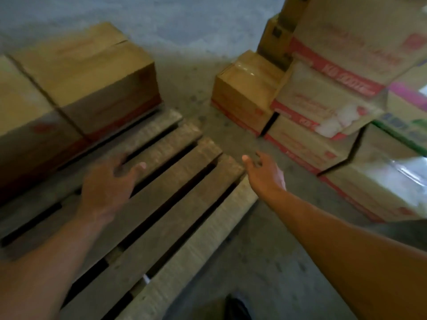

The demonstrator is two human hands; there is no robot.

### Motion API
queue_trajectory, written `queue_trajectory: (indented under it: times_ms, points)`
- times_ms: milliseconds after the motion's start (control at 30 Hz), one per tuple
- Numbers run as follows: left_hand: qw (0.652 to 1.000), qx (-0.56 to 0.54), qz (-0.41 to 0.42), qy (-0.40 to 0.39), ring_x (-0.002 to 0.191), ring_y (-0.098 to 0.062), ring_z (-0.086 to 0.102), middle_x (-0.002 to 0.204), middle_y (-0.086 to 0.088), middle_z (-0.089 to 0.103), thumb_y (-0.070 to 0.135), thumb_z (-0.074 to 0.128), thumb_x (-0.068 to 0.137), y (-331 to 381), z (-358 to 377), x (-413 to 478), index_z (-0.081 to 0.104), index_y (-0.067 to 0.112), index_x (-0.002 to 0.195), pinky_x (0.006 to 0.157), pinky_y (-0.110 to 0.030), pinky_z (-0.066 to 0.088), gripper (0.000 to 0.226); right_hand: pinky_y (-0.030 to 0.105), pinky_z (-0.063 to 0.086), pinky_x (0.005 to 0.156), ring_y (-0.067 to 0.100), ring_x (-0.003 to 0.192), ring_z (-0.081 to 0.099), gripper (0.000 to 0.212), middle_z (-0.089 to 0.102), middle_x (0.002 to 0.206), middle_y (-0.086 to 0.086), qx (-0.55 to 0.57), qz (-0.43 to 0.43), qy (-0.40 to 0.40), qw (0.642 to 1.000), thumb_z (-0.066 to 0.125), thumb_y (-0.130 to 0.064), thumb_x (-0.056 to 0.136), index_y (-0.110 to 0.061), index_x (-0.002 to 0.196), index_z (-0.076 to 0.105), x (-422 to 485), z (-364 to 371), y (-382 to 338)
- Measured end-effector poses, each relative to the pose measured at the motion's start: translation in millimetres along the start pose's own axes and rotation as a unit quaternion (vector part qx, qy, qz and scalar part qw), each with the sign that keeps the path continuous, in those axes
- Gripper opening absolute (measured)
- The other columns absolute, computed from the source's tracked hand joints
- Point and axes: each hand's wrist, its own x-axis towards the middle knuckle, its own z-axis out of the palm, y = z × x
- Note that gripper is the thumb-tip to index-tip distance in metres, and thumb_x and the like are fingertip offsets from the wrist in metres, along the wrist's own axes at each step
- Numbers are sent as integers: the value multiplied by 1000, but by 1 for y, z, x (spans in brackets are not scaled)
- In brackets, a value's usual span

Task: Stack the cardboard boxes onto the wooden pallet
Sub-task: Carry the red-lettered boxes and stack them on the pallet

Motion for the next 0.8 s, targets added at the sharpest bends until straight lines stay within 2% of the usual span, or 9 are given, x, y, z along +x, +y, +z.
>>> queue_trajectory:
  times_ms: [200,300,400,500,567,667,800]
  points:
    - [996,-7,79,-51,127,-23,55,141,-6,58,42,66,92,112,90,74,55,14,141,106,-41,42,57,39,38,106,29,137,46,60,45,154,7,36,21,29,999,46,-51,102,-20,153,37,95,-66,22]
    - [993,12,96,-65,126,-22,56,141,-6,59,45,66,91,153,112,115,56,15,141,102,-39,45,59,38,38,108,29,136,47,58,48,152,7,58,30,44,997,46,-48,103,-17,151,41,133,-70,14]
    - [992,30,99,-71,123,-22,59,137,-7,61,45,69,89,182,121,163,57,14,140,95,-32,43,60,29,36,96,28,131,51,54,53,147,5,91,45,47,994,48,-48,102,-19,148,45,174,-65,-8]
    - [988,65,114,-78,125,-24,58,137,-8,61,46,68,90,204,129,228,57,16,140,99,-33,42,60,26,34,89,26,128,54,50,56,144,4,122,50,44,990,50,-46,102,-23,146,48,225,-53,-37]
    - [984,82,130,-90,126,-24,57,139,-9,60,47,65,91,216,144,284,55,17,142,100,-34,42,60,26,35,91,25,128,54,51,56,144,5,128,53,45,989,51,-45,102,-21,147,48,267,-42,-57]
    - [983,68,125,-115,128,-25,55,143,-10,56,47,65,91,231,186,373,52,17,144,100,-37,43,62,32,39,102,24,131,52,53,54,147,7,122,81,51,988,51,-45,101,-19,148,46,340,-19,-76]
    - [980,55,90,-170,126,-24,56,141,-11,57,43,67,91,225,243,457,51,14,144,105,-38,46,63,30,38,103,28,132,50,54,54,146,10,83,151,62,983,51,-45,101,-16,147,48,428,19,-85]
